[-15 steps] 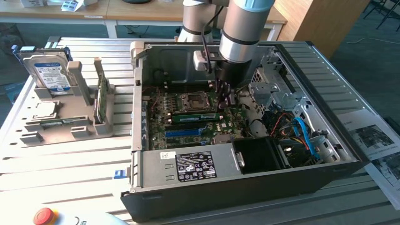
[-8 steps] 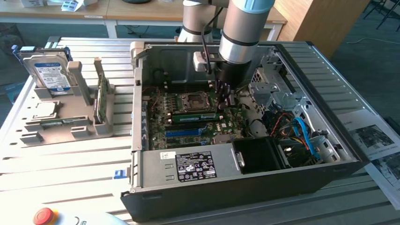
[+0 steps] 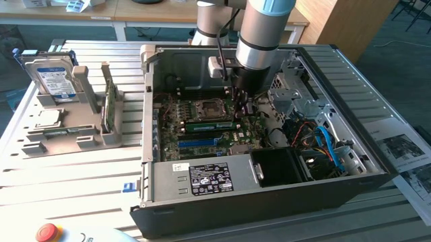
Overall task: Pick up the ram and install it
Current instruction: 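Press down the ram until it locks into place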
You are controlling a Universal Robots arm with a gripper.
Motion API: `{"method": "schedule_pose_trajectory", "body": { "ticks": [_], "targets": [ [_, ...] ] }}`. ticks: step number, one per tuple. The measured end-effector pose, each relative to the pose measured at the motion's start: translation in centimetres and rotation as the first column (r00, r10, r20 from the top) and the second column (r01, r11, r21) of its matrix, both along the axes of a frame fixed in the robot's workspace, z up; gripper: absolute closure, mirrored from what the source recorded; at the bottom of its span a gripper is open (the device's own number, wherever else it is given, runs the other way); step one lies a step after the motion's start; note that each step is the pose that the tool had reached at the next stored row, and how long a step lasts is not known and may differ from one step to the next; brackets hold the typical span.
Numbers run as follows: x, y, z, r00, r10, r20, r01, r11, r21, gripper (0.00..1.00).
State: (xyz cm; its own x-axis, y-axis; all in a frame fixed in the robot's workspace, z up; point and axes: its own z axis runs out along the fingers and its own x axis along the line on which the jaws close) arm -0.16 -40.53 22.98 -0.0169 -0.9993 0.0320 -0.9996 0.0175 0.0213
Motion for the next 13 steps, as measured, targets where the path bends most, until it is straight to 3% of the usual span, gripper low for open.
{"method": "schedule_pose_trajectory", "body": {
  "ticks": [13],
  "targets": [
    [0.0,0.09,-0.02,1.0,0.0,-0.0001,0.0,1.0,-0.0004,0.9]
  ]
}}
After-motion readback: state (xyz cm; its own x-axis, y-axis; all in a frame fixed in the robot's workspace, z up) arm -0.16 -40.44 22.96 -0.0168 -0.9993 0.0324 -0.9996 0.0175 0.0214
